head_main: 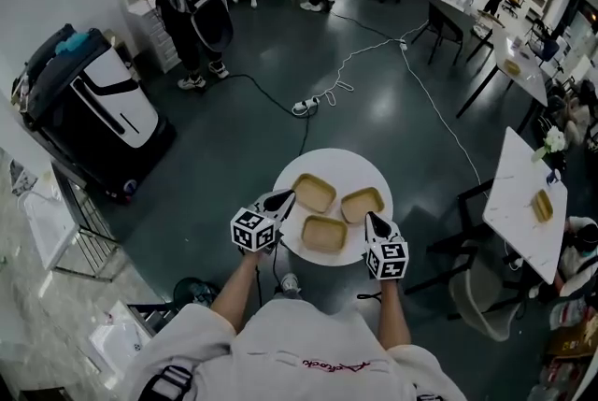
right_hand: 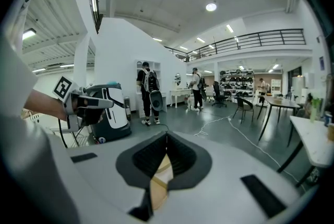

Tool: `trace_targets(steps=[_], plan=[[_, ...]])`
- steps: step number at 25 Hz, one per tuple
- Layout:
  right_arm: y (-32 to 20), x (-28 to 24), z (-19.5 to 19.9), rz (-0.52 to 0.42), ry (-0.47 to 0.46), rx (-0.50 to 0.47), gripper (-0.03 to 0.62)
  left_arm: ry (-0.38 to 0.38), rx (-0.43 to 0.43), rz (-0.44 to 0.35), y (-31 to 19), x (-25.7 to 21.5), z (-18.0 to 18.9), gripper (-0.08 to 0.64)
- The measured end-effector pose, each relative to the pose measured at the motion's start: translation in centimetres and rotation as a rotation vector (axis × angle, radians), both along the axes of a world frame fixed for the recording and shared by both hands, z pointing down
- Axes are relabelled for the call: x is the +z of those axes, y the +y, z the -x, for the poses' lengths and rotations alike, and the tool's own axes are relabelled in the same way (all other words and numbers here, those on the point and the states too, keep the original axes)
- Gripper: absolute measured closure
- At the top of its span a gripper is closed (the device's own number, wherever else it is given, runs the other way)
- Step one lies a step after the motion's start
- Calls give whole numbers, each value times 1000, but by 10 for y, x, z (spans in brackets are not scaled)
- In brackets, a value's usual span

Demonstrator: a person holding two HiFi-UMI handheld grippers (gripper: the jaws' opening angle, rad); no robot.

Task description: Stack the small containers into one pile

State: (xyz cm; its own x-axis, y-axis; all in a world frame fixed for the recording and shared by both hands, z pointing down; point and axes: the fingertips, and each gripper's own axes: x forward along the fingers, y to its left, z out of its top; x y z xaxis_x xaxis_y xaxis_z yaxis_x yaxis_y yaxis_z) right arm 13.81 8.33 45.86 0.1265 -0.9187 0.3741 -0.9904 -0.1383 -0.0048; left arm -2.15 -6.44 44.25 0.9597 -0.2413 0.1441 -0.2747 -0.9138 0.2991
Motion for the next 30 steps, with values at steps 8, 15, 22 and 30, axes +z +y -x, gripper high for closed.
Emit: trace_targets(steps=[8, 15, 22, 30], plan=[[-53, -1, -2, 6, 14, 8, 572, 3, 10, 4, -54, 3, 1, 549], [-76, 9, 3, 11, 0, 16, 572, -12, 33, 14, -79, 11, -3, 549], [-78, 22, -5, 16, -25, 25, 572, -27, 51, 23, -80, 20, -18, 549], [-89, 25, -29, 8, -41, -29, 572, -48, 2, 29, -78, 27, -38, 549]])
